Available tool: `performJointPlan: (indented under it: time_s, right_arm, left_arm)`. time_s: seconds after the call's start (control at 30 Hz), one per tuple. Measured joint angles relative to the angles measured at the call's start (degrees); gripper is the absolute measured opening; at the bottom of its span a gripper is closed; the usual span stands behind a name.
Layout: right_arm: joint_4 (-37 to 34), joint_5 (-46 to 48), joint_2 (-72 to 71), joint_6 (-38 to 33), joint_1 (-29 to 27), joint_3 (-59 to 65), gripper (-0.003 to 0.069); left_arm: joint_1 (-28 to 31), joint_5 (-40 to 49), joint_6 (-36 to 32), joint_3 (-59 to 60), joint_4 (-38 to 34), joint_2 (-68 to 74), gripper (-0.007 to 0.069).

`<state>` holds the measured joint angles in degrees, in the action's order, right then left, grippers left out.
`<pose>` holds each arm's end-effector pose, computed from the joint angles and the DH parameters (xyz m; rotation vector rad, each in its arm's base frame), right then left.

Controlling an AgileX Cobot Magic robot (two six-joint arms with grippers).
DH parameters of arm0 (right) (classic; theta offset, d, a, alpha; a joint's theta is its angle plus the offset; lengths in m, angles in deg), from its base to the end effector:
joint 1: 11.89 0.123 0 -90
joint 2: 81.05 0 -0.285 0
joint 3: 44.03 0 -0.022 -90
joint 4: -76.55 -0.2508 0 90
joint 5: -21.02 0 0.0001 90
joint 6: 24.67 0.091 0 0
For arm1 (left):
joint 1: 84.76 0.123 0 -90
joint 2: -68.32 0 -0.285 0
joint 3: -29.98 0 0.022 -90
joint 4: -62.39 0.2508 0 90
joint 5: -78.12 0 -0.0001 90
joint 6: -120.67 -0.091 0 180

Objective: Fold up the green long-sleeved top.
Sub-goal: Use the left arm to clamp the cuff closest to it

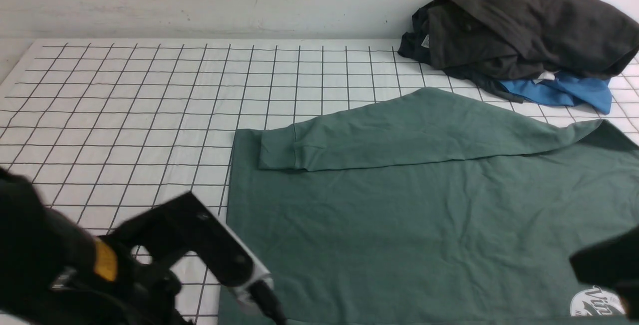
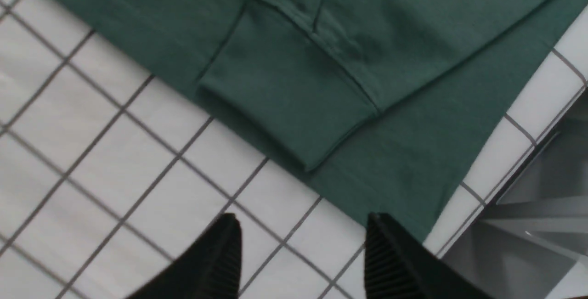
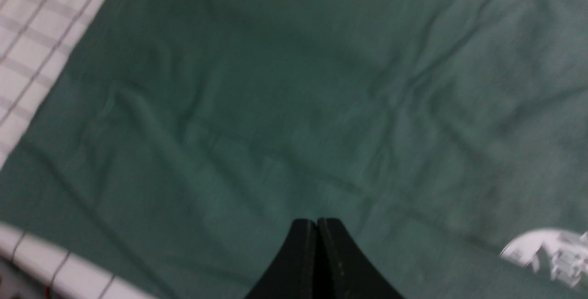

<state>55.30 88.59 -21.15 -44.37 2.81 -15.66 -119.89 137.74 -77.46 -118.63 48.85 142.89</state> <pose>0.1316 0.0661 0.3218 -0.7010 2.5753 0.4780 0.1485 -0.1270 0.2639 1.1778 2.6536 -0.3697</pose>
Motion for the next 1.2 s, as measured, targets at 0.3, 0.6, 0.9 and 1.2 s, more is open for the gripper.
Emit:
performJointPlan:
  time_s: [0.3, 0.6, 0.9, 1.2]
  right_arm:
    - [4.3, 3.9, 0.2, -0.2, 1.6, -0.1, -0.0015]
    - [4.0, 4.0, 0.2, -0.2, 1.6, -0.1, -0.0015]
    - [4.0, 3.7, 0.2, -0.2, 1.6, -0.1, -0.0015]
    - [3.9, 3.6, 0.2, -0.2, 1.6, -0.1, -0.0015]
  left_arm:
    - [-3.9, -15.3, 1.6, -0.4, 3.3, 19.8, 0.054]
    - [-3.9, -18.3, 5.4, -0.8, 8.8, 28.4, 0.0541]
    - [-3.9, -17.9, 5.6, -1.0, 5.0, 28.7, 0.0311]
    - [-3.9, -18.0, 5.6, -0.9, 4.3, 23.6, 0.0024]
